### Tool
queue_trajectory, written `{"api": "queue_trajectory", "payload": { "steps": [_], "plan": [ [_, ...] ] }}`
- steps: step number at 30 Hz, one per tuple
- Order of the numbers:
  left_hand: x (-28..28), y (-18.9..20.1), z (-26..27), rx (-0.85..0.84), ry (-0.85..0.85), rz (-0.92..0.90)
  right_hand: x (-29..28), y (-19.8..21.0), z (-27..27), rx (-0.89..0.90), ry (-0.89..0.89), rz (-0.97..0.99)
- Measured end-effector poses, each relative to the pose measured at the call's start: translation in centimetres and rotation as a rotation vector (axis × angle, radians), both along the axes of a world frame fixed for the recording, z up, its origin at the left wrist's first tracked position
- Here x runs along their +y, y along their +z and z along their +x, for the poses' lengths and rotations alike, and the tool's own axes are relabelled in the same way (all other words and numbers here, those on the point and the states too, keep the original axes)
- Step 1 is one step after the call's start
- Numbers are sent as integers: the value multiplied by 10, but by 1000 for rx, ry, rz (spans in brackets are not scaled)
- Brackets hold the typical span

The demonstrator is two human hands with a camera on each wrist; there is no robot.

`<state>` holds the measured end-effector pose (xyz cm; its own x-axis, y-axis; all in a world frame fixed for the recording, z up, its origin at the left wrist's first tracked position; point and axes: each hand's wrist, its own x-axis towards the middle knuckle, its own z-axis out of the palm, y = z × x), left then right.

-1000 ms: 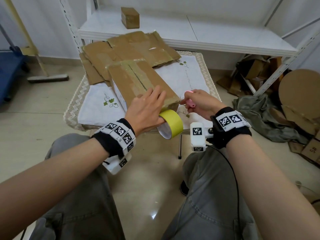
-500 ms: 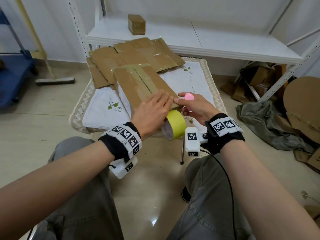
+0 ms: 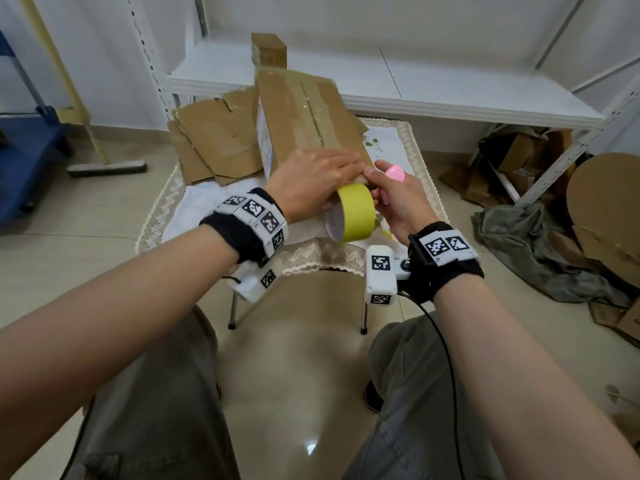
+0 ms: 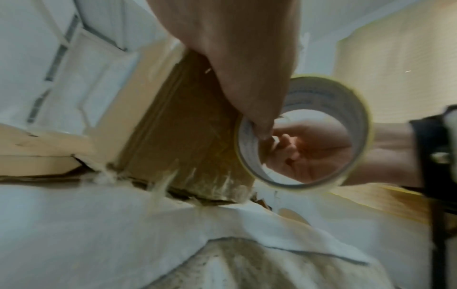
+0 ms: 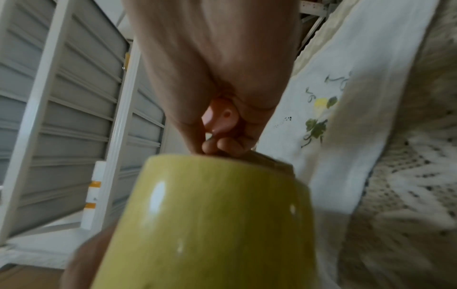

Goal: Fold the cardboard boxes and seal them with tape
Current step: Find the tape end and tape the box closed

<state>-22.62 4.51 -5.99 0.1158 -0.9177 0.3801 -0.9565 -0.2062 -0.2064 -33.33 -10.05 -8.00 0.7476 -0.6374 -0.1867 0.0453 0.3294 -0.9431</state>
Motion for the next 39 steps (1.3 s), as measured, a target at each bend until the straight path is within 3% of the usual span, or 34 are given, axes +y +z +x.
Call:
{"api": "queue_trajectory", "payload": {
  "steps": [4,7,11,14,17,21,26,30,35,39],
  "plan": [
    [-8,-20,31,185,22,57,-2,-14,23,102,-34,-1],
    [-2,-44,45,378,16,24,-4,-22,27,187,0,-115],
    [12,-55,58,523,-22,-97,-11,-22,25,140,-69,-283],
    [20,-58,56,502,-49,-215,-9,-8,23,68,14,-334],
    [24,-61,54,514,-70,-241,-8,6,27,131,142,-378],
    [22,-55,52,525,-34,-141,-3,15,30,148,218,-394],
    [23,-58,52,501,-12,-64,7,19,30,157,364,-676],
    [31,-67,49,386,5,-73,7,13,30,136,473,-778],
    [32,-65,50,363,-12,-54,5,8,30,132,461,-755],
    [45,-68,51,428,0,-90,2,5,28,109,333,-636]
  ]
}}
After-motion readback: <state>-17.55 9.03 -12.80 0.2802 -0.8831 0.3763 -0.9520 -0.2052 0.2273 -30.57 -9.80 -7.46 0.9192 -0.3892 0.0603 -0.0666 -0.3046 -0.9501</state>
